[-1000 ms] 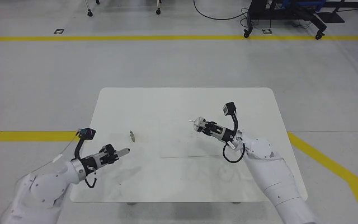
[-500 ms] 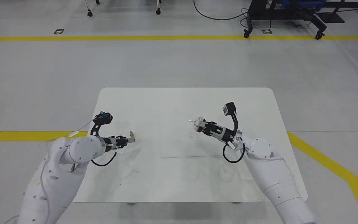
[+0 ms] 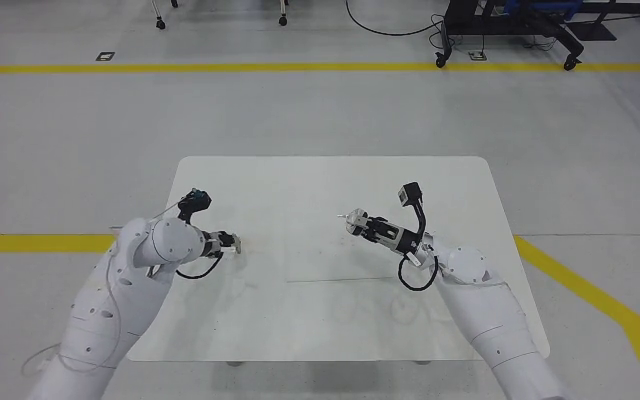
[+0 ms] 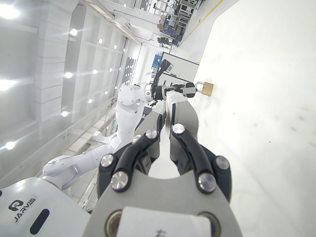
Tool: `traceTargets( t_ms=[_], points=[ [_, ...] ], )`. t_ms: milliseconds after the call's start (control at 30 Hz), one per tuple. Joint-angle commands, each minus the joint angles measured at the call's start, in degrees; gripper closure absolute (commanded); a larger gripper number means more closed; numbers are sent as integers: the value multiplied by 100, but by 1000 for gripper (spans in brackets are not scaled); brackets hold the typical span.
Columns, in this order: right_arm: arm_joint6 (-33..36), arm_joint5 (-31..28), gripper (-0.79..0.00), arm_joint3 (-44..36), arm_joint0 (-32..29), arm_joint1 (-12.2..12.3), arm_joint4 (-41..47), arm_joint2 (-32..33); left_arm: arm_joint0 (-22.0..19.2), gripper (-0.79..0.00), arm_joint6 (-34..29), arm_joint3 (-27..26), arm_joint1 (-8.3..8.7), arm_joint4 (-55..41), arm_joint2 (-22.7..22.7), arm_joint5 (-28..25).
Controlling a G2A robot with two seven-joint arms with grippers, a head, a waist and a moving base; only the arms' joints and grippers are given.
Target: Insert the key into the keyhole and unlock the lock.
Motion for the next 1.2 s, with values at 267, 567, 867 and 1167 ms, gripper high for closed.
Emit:
traceTargets(
  t_ms=[267,567,867,1167],
  points=[
    [0,0,0,0,0,0,0,0,-249,-259,93,345,-97,6,248,-42],
    [0,0,0,0,0,0,0,0,-307,-357,148,405,-134,-115,261,-159],
    [0,0,0,0,0,0,0,0,-445,-225,211,663,-172,-131,301,-260],
    [0,0,0,0,0,0,0,0,-577,0,221,881,-244,-117,483,-429]
  ],
)
